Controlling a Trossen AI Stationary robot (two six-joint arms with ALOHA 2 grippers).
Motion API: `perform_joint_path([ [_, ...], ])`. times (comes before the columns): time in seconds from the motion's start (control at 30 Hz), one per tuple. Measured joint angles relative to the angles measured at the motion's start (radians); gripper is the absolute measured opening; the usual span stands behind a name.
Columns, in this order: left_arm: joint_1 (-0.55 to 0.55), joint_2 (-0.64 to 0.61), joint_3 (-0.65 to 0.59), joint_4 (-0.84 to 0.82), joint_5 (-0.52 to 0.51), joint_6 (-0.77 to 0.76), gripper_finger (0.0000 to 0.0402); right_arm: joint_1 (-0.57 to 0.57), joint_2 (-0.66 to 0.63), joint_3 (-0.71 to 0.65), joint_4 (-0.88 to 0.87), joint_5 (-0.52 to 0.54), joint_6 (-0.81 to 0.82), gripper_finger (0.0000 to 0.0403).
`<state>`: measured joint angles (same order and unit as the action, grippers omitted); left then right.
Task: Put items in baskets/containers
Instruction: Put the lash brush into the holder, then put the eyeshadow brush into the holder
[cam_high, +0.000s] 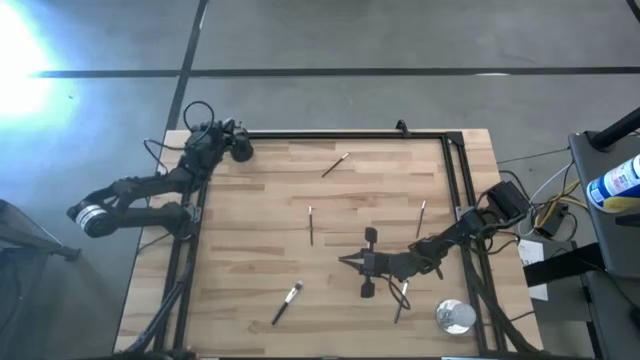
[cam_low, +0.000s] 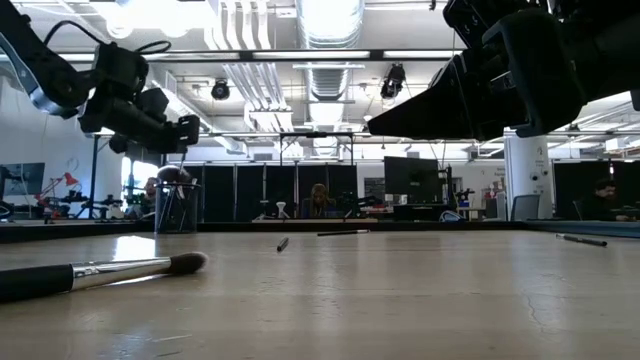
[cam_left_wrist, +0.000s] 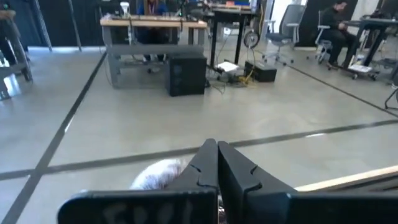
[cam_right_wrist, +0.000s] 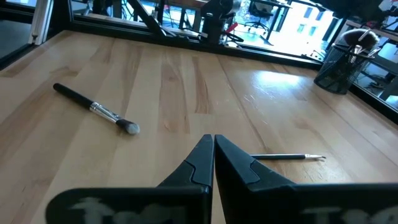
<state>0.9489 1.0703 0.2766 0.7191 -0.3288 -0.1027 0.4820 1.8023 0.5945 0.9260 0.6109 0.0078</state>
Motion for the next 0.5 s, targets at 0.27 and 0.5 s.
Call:
perform_joint_path([
  [0.27,-0.001,-0.025,0.117,-0.257,0.022,-0.012,0.0064,0.000,0.000,0.000,-0.001,-0.011,0.000,0.0008],
  [0.5,-0.004,-0.109,0.176,-0.369,0.197,0.022,0.0080,0.000,0.000,0.000,-0.001,-0.013,0.032,0.0008],
])
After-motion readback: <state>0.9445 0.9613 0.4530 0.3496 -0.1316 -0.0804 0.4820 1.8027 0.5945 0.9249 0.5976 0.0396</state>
